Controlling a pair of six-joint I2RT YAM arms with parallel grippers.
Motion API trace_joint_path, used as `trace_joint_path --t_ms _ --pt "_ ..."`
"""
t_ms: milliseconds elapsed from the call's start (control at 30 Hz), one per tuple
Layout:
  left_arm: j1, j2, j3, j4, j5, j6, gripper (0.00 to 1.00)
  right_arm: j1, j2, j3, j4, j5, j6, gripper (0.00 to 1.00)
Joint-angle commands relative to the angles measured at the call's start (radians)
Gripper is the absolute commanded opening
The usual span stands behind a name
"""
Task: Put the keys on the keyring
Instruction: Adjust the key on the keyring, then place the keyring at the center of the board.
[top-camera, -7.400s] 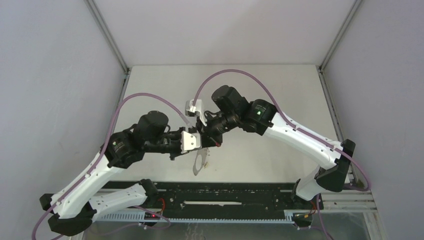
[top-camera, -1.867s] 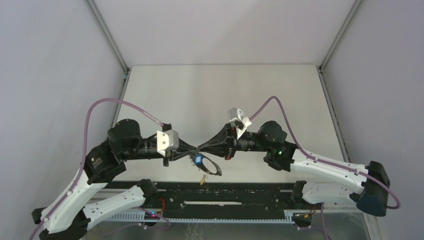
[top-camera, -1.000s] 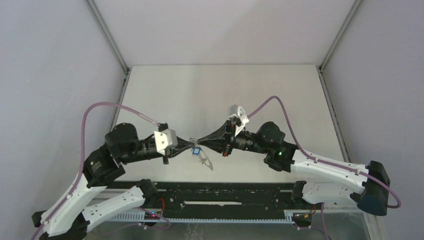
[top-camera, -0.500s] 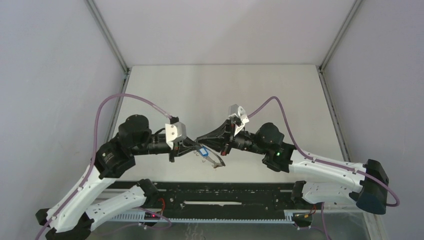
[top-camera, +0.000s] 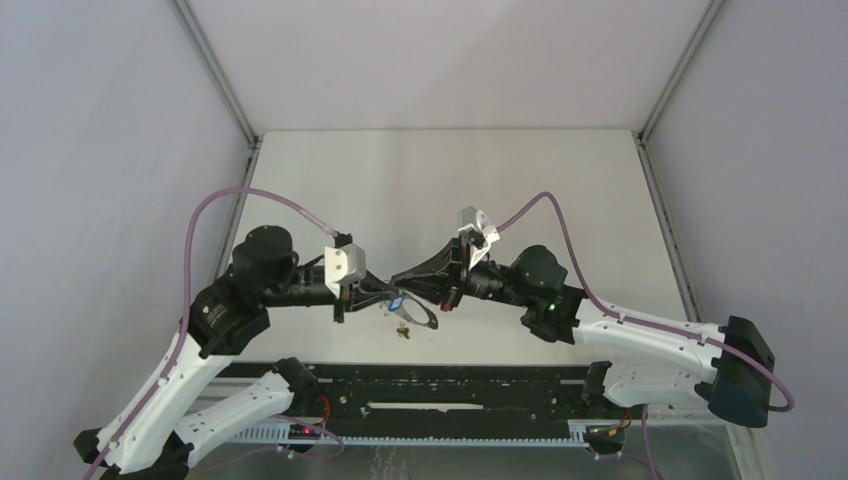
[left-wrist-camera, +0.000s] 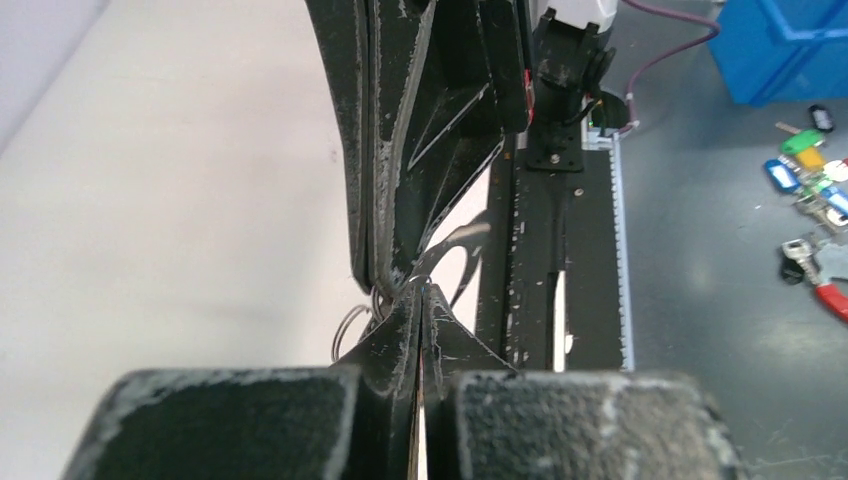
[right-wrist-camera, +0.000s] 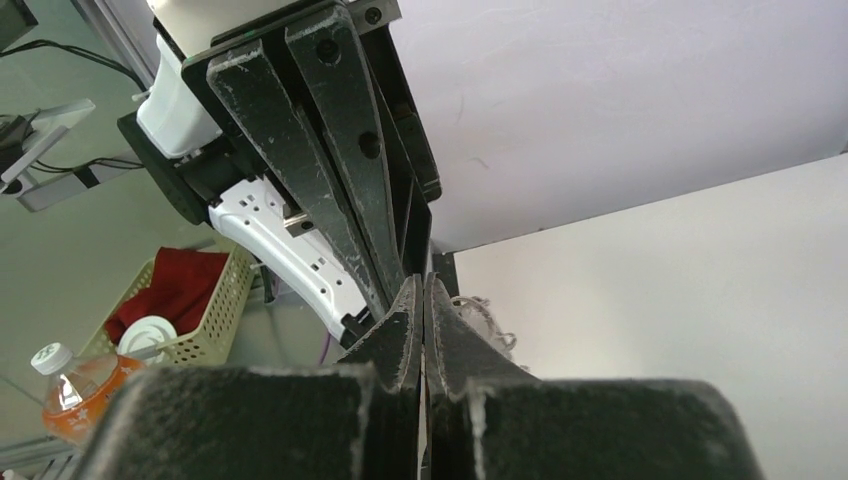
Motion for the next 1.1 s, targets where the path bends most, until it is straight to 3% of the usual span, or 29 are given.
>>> trace_joint_path --t_ms 0,200,233,333,467,500,667,800,900,1067 --pt "0.058 -0.016 -0.012 0.01 0.016 0.164 0.0 0.004 -0.024 -0.019 0.057 -0.095 0.066 0.0" --pt "0.06 -0.016 0.012 -0.047 0.053 0.245 0.0 -0.033 -0.043 -0.02 0.028 -0.141 0.075 0.0" --pt "0.06 -0.019 0.01 -0.059 0.047 0.259 0.05 -0.039 -0.046 -0.02 0.03 -0.151 0.077 0.0" --pt "0.06 -0.024 0.008 -0.123 0.02 0.318 0.48 -0.063 -0.061 -0.02 0.027 -0.177 0.078 0.0" --pt "0.06 -0.057 -0.061 -0.113 -0.026 0.34 0.74 -0.084 -0.074 -0.02 0.015 -0.196 0.083 0.0" --pt "0.06 -0.069 -0.084 -0.08 -0.038 0.31 0.77 -0.085 -0.079 -0.021 -0.001 -0.178 0.08 0.0" --pt "0.06 -0.064 -0.06 -0.008 0.013 0.062 0.82 -0.071 -0.109 -0.019 -0.081 -0.062 0.04 0.0" --pt "0.094 -0.043 -0.031 -0.057 0.199 0.041 0.74 -0.057 -0.11 0.006 -0.161 0.016 0.003 0.0" --pt "0.105 -0.051 -0.059 0.009 0.246 -0.067 0.69 -0.038 -0.117 0.025 -0.221 0.106 -0.029 0.0" --pt "0.104 -0.047 -0.171 0.218 0.26 -0.293 0.81 -0.002 -0.103 0.066 -0.29 0.299 -0.052 0.0"
